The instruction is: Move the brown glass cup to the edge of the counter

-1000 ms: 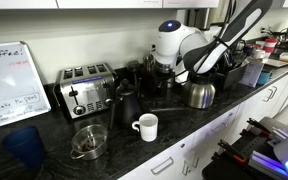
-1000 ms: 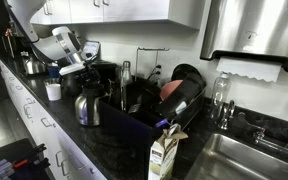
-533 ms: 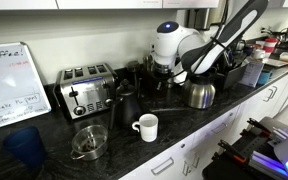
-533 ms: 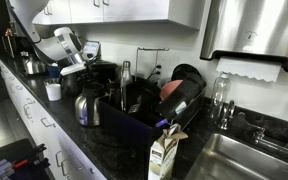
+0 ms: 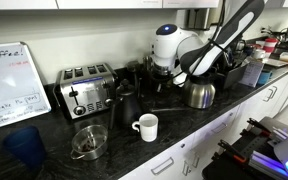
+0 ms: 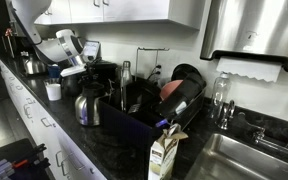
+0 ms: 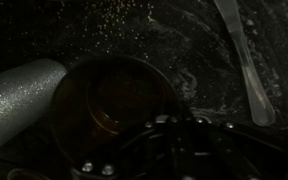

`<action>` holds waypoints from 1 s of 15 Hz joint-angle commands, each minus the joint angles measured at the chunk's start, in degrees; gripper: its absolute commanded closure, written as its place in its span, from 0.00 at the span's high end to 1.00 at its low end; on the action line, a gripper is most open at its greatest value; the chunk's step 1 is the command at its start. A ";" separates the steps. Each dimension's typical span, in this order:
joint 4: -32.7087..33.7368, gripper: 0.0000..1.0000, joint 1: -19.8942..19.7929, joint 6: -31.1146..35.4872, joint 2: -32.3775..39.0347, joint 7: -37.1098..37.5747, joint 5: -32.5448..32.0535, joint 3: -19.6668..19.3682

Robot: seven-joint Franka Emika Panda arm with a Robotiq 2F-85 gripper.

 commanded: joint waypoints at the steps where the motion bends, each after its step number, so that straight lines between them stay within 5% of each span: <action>1: 0.76 0.01 0.66 0.57 -0.45 -3.09 4.49 -0.84; 15: -3.79 0.01 0.84 -2.30 -11.85 -15.92 32.19 2.89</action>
